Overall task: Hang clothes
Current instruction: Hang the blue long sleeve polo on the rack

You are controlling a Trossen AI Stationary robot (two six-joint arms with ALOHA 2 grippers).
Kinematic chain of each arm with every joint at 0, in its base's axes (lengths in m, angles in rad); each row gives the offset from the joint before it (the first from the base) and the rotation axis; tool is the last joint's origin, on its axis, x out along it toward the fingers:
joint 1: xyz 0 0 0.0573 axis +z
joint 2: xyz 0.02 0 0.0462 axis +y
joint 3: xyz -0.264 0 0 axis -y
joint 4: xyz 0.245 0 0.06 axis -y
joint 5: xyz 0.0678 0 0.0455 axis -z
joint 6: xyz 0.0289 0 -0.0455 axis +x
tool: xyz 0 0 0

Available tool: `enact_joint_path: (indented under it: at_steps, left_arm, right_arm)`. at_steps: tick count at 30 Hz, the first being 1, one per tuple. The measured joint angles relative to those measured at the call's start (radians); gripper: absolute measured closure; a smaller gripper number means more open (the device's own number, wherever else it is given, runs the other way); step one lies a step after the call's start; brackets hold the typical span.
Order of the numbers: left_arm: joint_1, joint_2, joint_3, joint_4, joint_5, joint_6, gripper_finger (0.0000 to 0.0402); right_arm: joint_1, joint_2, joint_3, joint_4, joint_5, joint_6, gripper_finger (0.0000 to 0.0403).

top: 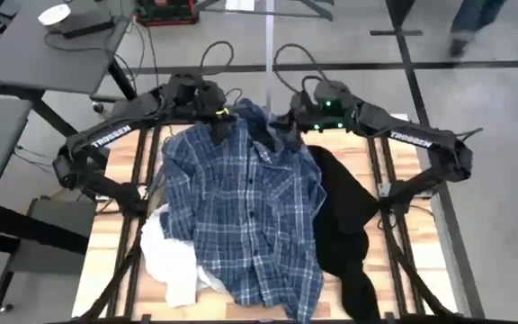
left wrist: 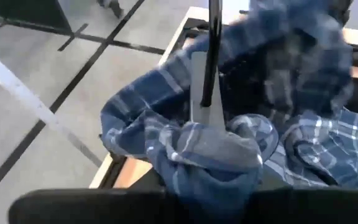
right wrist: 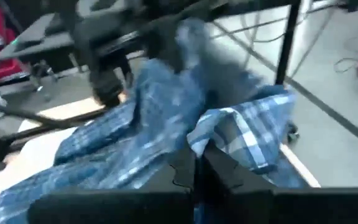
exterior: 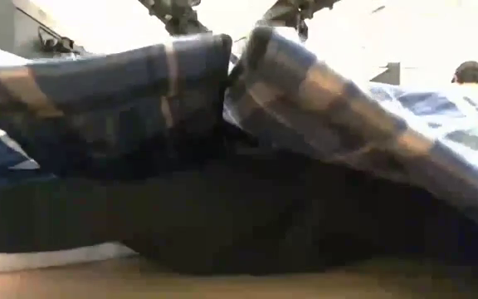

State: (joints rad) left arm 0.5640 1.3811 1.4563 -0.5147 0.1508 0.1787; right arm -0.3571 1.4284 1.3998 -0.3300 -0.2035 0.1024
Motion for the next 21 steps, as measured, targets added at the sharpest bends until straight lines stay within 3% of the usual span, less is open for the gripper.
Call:
enact_joint_path:
  at_steps: [5,10,16,21]
  left_arm:
    - [0.007,-0.003,0.000,0.078,0.008,-0.001,0.0370]
    - [0.007,-0.013,0.000,0.116,0.051,-0.001,0.0370]
    - [0.007,-0.034,0.000,0.123,0.088,0.069,0.0370]
    - [0.007,-0.058,0.000,0.124,0.111,0.090,0.0370]
  right_arm:
    - [0.020,0.000,0.000,-0.015,-0.001,0.036,0.0378]
    - [0.024,-0.001,0.050,-0.094,-0.057,0.059,0.0296]
    - [0.030,-0.002,0.270,-0.346,-0.007,-0.210,0.0194]
    - [-0.002,-0.005,0.440,-0.500,0.097,-0.318,0.0164]
